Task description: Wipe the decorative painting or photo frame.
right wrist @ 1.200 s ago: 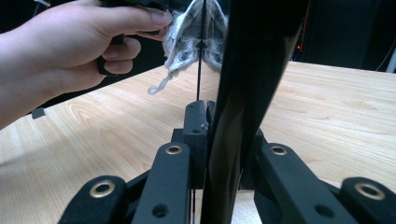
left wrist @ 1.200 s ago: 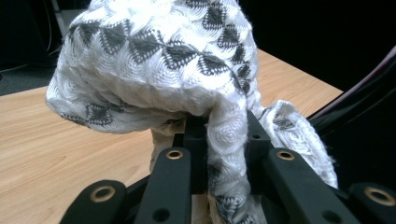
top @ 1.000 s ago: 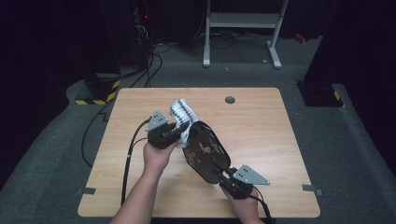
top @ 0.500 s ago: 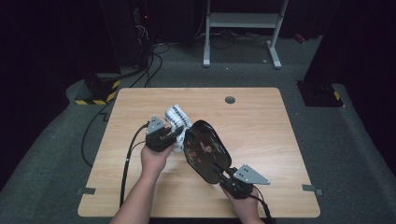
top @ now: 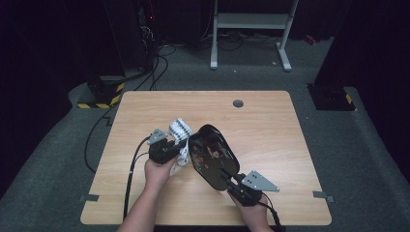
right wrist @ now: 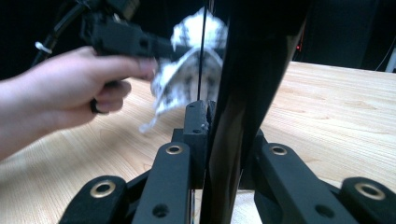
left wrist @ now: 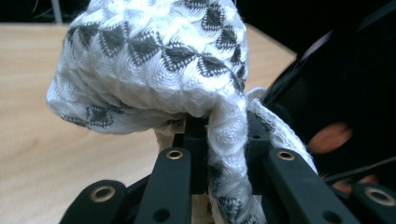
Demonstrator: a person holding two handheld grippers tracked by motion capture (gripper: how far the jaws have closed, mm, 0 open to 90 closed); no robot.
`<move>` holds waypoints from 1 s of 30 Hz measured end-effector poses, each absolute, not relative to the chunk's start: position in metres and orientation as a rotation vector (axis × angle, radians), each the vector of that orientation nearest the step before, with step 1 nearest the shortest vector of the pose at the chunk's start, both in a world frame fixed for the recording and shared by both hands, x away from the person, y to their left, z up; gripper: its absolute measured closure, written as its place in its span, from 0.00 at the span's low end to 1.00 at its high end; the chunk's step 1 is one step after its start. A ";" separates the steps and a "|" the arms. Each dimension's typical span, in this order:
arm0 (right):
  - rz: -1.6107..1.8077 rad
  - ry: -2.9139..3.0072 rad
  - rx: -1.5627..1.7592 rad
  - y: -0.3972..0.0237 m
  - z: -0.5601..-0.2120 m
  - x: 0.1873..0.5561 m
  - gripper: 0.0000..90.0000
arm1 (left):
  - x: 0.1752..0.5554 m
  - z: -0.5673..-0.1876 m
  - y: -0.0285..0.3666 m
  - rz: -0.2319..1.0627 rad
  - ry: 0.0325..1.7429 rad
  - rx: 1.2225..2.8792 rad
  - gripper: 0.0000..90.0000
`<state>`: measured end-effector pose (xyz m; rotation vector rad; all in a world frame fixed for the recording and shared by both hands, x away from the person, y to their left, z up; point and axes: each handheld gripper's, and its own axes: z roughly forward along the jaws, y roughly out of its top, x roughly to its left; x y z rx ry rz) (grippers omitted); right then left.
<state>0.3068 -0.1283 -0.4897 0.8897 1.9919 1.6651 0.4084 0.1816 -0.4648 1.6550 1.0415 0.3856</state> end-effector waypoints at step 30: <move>1.658 1.988 0.891 -0.128 -0.490 0.306 0.88 | 0.404 -0.486 0.181 0.318 1.038 1.731 0.86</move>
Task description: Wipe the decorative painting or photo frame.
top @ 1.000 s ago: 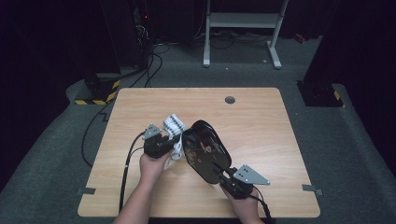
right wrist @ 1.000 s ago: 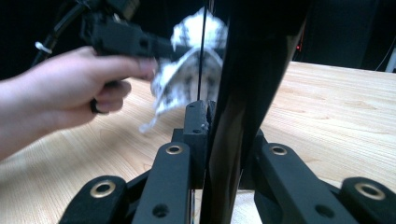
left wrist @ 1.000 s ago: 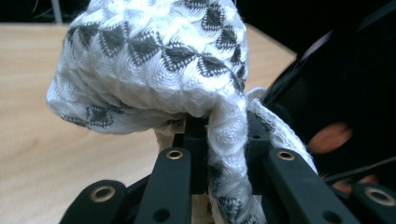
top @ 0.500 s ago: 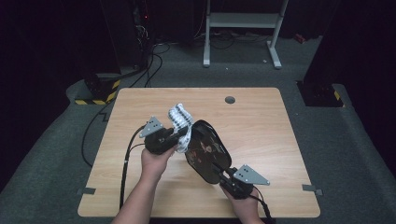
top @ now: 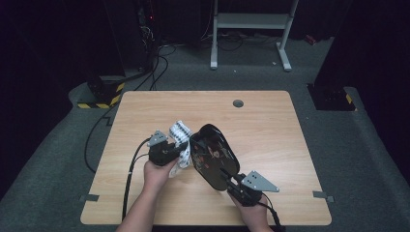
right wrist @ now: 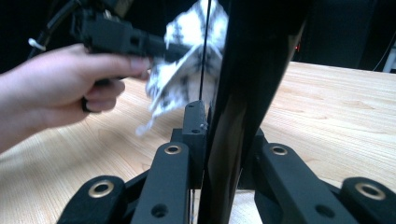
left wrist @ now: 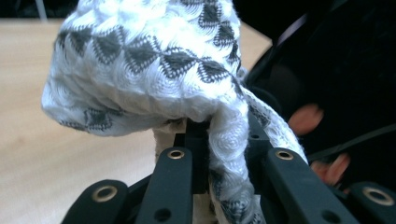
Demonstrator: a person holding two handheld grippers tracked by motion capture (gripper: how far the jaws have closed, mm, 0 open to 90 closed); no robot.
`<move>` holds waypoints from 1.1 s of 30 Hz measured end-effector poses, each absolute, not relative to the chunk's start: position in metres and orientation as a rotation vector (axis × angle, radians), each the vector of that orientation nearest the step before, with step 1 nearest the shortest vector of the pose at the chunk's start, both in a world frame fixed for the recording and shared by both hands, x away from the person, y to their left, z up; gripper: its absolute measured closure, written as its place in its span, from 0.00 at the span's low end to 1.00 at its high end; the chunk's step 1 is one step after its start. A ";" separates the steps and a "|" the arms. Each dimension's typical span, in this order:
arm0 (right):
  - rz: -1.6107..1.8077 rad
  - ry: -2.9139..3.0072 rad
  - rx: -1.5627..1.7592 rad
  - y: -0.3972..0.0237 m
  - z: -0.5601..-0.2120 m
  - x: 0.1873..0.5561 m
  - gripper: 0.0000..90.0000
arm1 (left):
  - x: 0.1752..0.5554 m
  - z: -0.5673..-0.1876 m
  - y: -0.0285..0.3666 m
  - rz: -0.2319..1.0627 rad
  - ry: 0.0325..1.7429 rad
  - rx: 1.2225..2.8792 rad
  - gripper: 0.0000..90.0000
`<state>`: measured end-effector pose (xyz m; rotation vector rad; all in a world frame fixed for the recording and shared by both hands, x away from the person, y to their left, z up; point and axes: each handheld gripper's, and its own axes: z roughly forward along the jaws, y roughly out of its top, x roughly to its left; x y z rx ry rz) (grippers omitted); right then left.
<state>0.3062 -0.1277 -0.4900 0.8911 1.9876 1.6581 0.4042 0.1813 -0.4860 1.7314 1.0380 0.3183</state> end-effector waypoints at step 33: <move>1.660 1.983 0.909 -0.128 -0.490 0.306 0.88 | 0.393 -0.416 0.163 0.469 0.818 1.760 0.86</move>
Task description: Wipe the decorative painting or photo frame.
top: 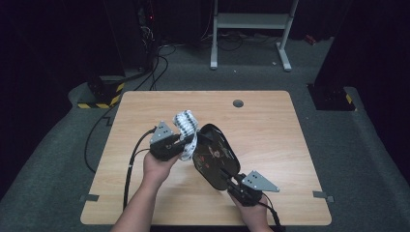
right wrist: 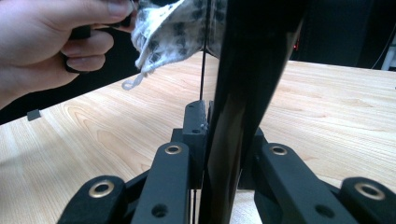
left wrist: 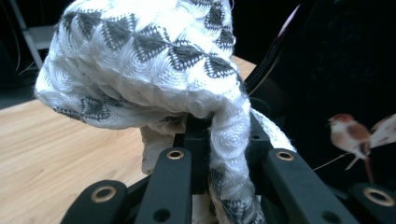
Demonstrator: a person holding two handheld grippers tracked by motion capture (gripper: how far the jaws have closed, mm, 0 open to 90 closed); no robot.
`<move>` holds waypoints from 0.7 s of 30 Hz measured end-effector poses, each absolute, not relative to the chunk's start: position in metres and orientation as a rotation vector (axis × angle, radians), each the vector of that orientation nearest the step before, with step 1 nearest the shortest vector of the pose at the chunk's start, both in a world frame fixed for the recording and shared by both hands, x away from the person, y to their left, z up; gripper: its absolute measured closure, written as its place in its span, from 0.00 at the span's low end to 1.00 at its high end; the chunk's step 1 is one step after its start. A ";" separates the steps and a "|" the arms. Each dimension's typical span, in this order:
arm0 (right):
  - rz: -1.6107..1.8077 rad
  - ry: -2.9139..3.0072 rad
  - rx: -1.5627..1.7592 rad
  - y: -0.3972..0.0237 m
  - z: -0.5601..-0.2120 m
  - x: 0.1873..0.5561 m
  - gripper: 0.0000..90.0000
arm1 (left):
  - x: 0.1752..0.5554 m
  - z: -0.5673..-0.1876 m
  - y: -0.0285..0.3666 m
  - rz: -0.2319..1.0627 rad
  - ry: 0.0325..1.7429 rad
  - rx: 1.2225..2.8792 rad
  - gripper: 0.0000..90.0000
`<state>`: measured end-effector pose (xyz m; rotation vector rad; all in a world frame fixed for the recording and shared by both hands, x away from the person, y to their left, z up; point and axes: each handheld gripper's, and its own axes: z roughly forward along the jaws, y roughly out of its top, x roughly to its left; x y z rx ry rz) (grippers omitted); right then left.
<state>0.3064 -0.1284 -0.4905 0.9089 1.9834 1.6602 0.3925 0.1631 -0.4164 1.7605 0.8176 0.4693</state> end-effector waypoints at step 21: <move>1.657 1.983 0.908 -0.128 -0.491 0.306 0.87 | 0.397 -0.515 0.164 0.247 0.931 2.031 0.86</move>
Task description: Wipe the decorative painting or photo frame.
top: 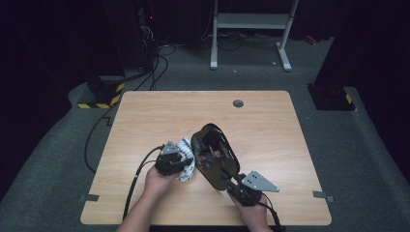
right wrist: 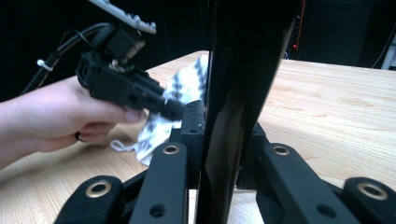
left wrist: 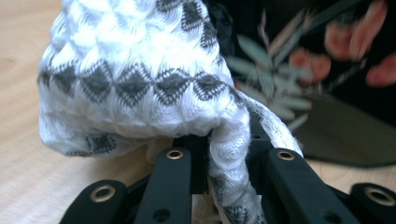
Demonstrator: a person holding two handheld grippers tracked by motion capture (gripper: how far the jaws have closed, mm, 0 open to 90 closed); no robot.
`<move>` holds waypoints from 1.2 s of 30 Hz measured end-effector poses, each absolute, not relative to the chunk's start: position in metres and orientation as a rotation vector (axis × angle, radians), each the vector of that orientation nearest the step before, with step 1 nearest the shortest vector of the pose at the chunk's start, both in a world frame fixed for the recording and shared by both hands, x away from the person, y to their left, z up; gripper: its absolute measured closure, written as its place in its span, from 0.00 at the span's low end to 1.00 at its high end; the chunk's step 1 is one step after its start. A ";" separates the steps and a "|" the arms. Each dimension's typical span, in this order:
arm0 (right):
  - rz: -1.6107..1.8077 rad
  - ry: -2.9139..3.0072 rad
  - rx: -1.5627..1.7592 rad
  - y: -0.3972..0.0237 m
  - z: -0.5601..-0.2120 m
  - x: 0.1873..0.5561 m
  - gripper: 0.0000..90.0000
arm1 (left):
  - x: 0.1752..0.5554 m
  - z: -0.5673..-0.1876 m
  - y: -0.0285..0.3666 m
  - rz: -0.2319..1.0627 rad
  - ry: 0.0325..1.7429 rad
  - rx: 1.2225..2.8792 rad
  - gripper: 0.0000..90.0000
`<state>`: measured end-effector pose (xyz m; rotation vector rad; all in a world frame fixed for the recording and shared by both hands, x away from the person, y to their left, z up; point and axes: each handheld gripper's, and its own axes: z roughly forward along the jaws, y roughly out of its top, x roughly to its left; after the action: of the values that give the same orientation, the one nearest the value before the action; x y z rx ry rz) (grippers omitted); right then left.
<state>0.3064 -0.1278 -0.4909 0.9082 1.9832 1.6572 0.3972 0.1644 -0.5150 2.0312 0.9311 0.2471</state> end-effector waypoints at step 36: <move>1.680 2.008 0.909 -0.131 -0.490 0.309 0.90 | 0.389 -0.507 0.192 0.361 1.037 1.896 0.84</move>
<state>0.3093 -0.1306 -0.4902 0.9091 2.0080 1.6795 0.3894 0.1922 -0.5069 1.8963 1.0367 0.3608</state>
